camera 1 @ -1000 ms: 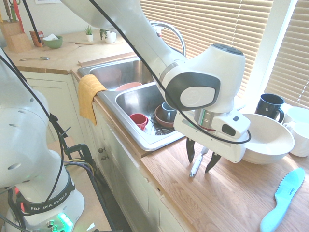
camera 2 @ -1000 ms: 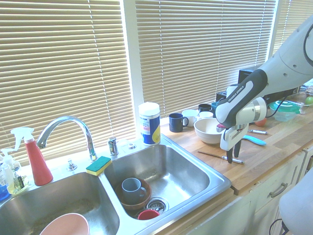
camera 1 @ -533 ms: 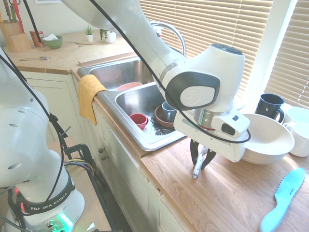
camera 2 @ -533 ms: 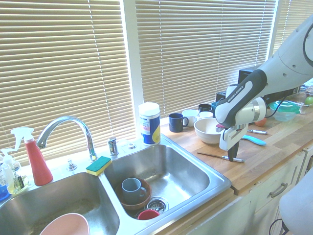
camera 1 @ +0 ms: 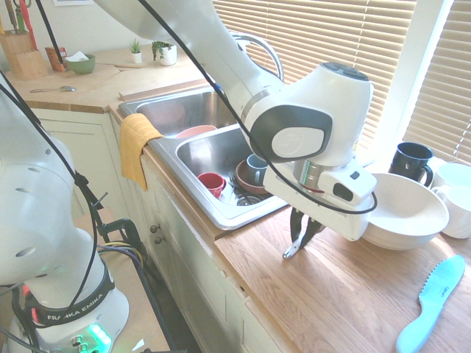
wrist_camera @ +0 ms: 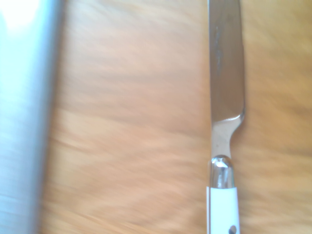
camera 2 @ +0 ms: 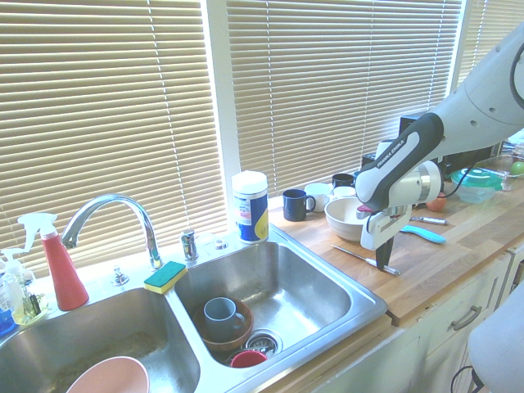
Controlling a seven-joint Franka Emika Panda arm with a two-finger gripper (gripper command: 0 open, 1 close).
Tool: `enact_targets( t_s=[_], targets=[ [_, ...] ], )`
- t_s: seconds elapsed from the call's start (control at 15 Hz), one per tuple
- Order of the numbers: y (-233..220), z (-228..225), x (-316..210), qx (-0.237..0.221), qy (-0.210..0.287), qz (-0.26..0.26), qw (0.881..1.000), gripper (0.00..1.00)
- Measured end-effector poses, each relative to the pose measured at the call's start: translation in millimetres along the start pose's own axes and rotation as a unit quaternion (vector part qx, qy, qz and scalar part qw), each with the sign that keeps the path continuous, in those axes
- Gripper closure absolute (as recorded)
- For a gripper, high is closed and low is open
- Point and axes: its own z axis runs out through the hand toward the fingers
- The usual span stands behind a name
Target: Put the knife into the sink
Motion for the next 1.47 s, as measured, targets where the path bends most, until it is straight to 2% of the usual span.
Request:
enact_targets(
  t_s=[0.33, 0.53, 0.67, 0.93, 1.13, 1.47],
  targets=[
    [-83, -52, -35, 0.012, 0.027, 0.007, 1.0, 1.0],
    [-141, -47, -54, 0.014, 0.057, 0.078, 0.995, 1.0],
    [-178, -31, -69, 0.017, 0.071, 0.11, 0.991, 1.0],
    [-229, 11, -98, 0.019, 0.077, 0.143, 0.987, 1.0],
    [-243, 51, -107, 0.018, 0.068, 0.157, 0.985, 1.0],
    [-252, 113, -119, 0.02, 0.052, 0.152, 0.987, 1.0]
  ],
)
